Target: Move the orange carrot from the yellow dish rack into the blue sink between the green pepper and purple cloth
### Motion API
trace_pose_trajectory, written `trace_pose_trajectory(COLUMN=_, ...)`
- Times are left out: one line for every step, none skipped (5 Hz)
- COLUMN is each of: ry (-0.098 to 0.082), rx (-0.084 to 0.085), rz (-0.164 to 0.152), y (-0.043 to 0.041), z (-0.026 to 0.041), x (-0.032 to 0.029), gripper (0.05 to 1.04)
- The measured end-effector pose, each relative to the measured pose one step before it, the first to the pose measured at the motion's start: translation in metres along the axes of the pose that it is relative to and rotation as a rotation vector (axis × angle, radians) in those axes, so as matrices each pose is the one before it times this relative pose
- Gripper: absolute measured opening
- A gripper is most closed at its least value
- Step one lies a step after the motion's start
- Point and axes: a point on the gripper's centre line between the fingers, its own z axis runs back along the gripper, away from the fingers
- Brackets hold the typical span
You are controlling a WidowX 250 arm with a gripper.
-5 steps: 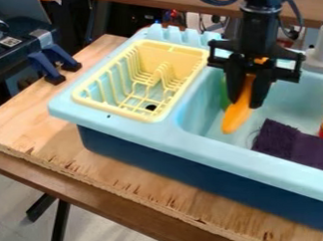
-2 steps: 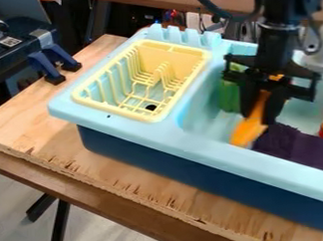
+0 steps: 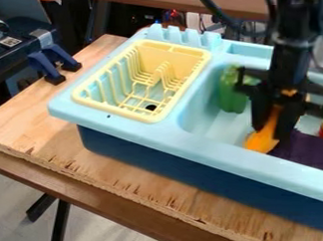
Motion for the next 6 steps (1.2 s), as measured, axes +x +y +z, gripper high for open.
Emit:
trace_pose_trajectory(ry=0.0205, rx=0.0039, rz=0.1014, y=0.01953, z=-0.00387, x=0.00158, gripper=0.349)
trace_pose_trajectory(ry=0.0185, rx=-0.0087, rz=0.0373, y=0.01006, z=-0.00075, x=0.001, gripper=0.418)
trace_pose_trajectory(ry=-0.0187, rx=-0.0264, rz=-0.0303, y=-0.00579, z=0.0006, x=0.00206, gripper=0.735)
trace_pose_trajectory(ry=-0.0373, rx=-0.0215, rz=-0.0431, y=-0.01058, z=0.00541, x=0.00063, gripper=0.995)
trace_pose_trajectory(ry=-0.0257, rx=-0.0229, rz=-0.0546, y=-0.0113, z=0.00702, x=-0.0019, gripper=1.011)
trace_pose_trajectory(ry=-0.044, rx=-0.0175, rz=-0.0338, y=-0.00537, z=0.01403, x=0.00147, gripper=1.007)
